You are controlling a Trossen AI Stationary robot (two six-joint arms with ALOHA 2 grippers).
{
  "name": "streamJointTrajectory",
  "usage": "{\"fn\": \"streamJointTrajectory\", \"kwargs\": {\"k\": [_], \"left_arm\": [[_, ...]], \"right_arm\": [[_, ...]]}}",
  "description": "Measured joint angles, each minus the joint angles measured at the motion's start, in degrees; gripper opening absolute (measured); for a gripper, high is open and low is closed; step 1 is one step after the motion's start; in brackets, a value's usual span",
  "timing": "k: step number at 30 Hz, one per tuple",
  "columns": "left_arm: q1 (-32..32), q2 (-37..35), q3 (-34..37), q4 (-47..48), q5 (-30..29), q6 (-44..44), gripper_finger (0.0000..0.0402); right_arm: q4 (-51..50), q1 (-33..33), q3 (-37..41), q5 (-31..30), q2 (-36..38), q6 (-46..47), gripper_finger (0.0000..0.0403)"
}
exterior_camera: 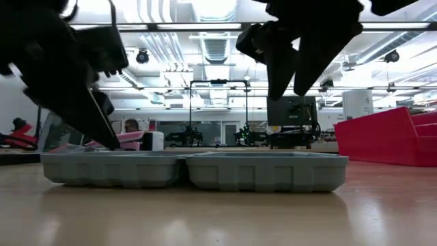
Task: Prefit tool cases
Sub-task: Remove the screwdriver bit set from the pre-fit tool case
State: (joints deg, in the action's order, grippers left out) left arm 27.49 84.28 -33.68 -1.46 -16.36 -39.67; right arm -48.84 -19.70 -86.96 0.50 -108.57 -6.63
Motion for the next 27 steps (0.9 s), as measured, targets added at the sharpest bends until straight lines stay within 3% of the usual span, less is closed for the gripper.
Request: {"fn": "streamJointTrajectory", "kwargs": {"k": [12,15,27], "left_arm": [[-10.1,0.9,1.8,-0.5,5.1,9.2,0.0165],[-11.2,1.9,1.0,0.0,5.2,11.6,0.0165],[-11.1,1.9,-1.2,5.4,8.1,6.6,0.0165]], "right_arm": [[-0.2,2.8,0.1,1.5,0.0,-3.7,0.0148],[-0.4,4.2,0.2,5.2,0.0,-3.9,0.0144],[0.2,3.8,1.0,7.0,-4.1,-5.6,0.0142]]}}
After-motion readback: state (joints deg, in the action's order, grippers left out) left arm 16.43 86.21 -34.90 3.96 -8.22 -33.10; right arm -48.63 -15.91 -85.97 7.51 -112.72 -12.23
